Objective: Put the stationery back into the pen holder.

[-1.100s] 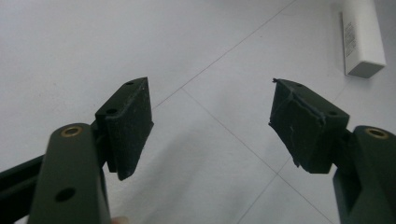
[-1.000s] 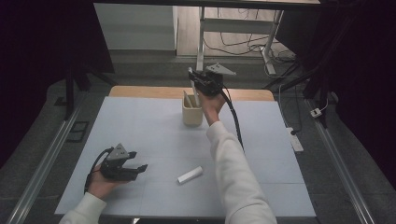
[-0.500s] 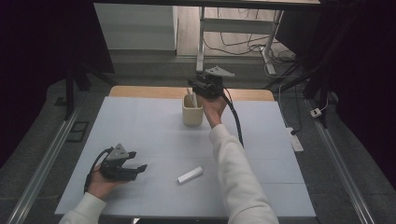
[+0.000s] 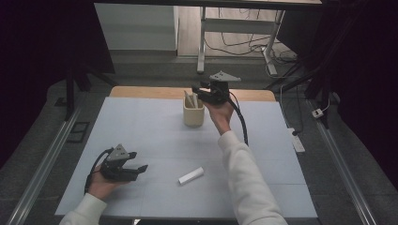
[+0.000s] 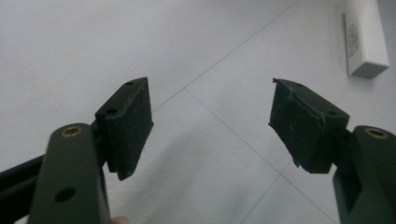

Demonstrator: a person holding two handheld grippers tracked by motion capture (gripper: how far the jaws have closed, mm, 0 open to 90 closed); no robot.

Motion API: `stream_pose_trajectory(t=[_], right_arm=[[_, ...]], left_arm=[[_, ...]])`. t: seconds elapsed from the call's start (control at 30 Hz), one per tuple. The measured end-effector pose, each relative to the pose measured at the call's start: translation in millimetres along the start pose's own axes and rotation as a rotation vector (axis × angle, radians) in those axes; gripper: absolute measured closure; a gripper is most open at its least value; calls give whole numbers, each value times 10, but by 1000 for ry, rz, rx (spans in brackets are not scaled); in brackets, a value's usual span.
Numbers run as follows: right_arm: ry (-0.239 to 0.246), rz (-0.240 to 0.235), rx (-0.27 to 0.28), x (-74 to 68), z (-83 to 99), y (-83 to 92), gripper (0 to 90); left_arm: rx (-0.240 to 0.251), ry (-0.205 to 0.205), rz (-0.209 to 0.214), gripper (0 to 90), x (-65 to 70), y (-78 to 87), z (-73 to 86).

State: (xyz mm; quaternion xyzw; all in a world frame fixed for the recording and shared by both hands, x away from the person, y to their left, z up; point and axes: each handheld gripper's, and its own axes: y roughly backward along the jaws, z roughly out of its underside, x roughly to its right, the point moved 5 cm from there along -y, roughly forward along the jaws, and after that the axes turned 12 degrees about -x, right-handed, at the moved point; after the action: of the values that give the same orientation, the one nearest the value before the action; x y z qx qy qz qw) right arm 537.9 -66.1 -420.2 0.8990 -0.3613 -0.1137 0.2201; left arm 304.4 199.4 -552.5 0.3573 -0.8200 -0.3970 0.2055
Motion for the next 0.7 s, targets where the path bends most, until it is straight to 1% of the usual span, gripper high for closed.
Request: stream_pose_trajectory(t=[0.23, 0.33, 0.43, 0.53, 0.7], right_arm=[[10, -1, -13, 19, 123, 163, 521], [17, -3, -17, 24, 180, 251, 522], [30, 5, -29, 42, 233, 319, 522], [33, -4, -32, 53, 276, 372, 522], [42, -22, -57, 36, 356, 424, 519]], left_arm=[[9, 10, 2, 292, -16, 13, 0], [6, 10, 0, 292, -16, 8, 1], [4, 10, 0, 292, -17, 6, 1], [1, 10, -2, 292, -19, 2, 2], [-3, 10, -1, 291, -18, -5, 5]])
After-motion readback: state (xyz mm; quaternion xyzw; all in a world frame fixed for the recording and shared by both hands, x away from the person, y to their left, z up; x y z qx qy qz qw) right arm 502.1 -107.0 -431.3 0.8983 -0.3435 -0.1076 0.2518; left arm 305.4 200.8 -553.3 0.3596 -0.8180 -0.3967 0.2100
